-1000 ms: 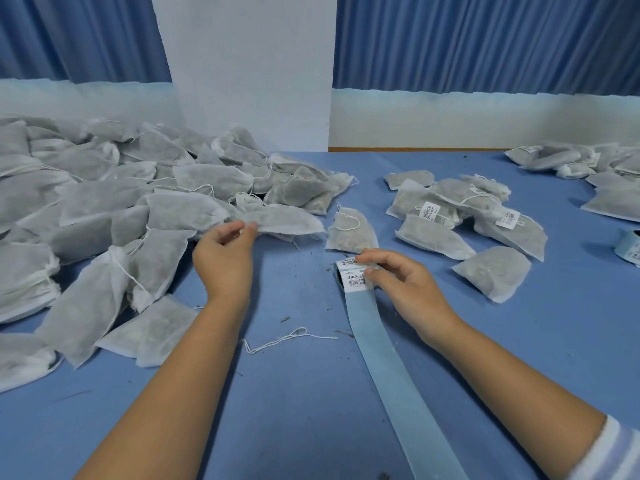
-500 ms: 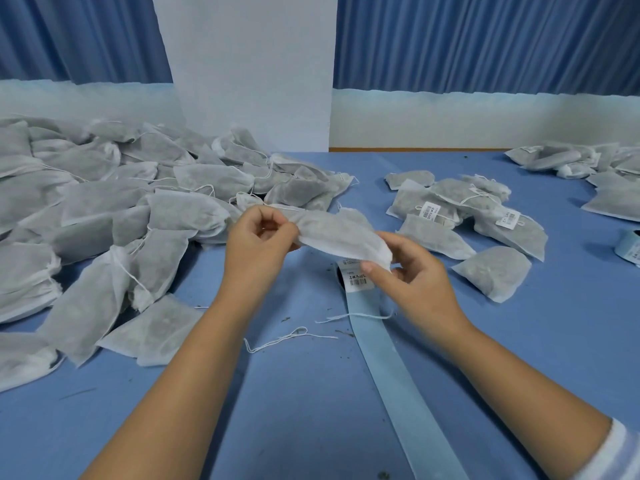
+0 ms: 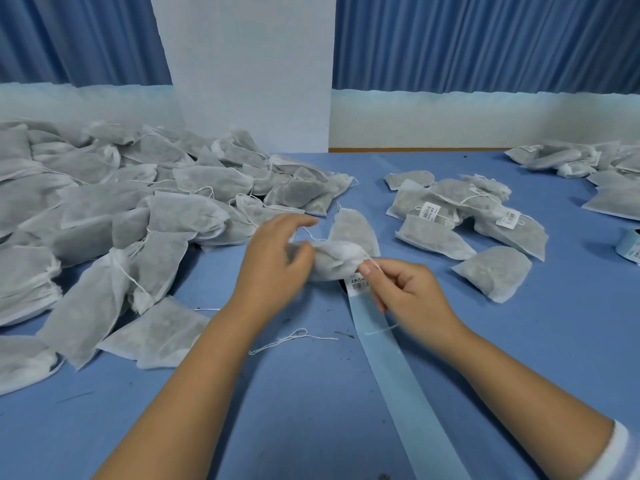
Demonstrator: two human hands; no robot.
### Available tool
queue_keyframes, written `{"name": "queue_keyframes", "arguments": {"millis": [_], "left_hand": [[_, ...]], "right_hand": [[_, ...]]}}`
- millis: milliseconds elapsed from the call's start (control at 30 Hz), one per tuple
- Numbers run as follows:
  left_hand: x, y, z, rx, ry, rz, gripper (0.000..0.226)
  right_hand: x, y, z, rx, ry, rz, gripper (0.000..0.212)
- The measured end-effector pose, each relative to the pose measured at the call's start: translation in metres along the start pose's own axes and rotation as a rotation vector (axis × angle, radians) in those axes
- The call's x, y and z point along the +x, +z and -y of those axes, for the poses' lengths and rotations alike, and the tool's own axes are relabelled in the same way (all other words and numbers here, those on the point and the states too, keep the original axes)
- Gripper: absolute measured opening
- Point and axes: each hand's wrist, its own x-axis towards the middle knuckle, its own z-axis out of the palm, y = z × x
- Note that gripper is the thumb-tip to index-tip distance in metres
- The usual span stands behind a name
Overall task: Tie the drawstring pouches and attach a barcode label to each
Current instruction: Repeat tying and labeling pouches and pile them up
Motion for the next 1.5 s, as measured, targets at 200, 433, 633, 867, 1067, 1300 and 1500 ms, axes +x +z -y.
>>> {"name": "queue_keyframes", "arguments": {"millis": [200, 433, 633, 867, 1067, 1300, 1500], "left_hand": [[-0.012, 0.009, -0.028, 0.019, 0.362, 0.339, 0.032], [-0.005, -0.011, -0.017, -0.223, 0.000, 0.435, 0.008], [-0.004, -0.021, -0.020, -0.249, -0.170, 0.634, 0.014], [-0.002, -0.025, -0.021, -0.454, -0.302, 0.702, 0.020], [-0.008, -0.014, -0.031, -0.692, -0.321, 0.623, 0.015], [-0.006, -0.005, -0.025, -0.703, -0.444, 0.379, 0.016], [-0.004, -0.015, -0.021, -0.338, -0.308, 0.622, 0.018]], "right_hand": [[-0.004, 0.001, 0.004, 0.066, 0.018, 0.125, 0.047], [-0.003, -0.005, 0.010, 0.241, 0.120, 0.209, 0.037], [-0.002, -0.007, 0.012, 0.303, 0.113, 0.123, 0.032], [0.001, -0.004, 0.009, 0.128, -0.043, -0.195, 0.012], [-0.005, 0.001, 0.005, -0.049, -0.185, -0.216, 0.010], [-0.005, 0.004, -0.007, -0.341, -0.325, -0.107, 0.007], [-0.004, -0.003, -0.001, -0.281, -0.369, -0.184, 0.010]]}}
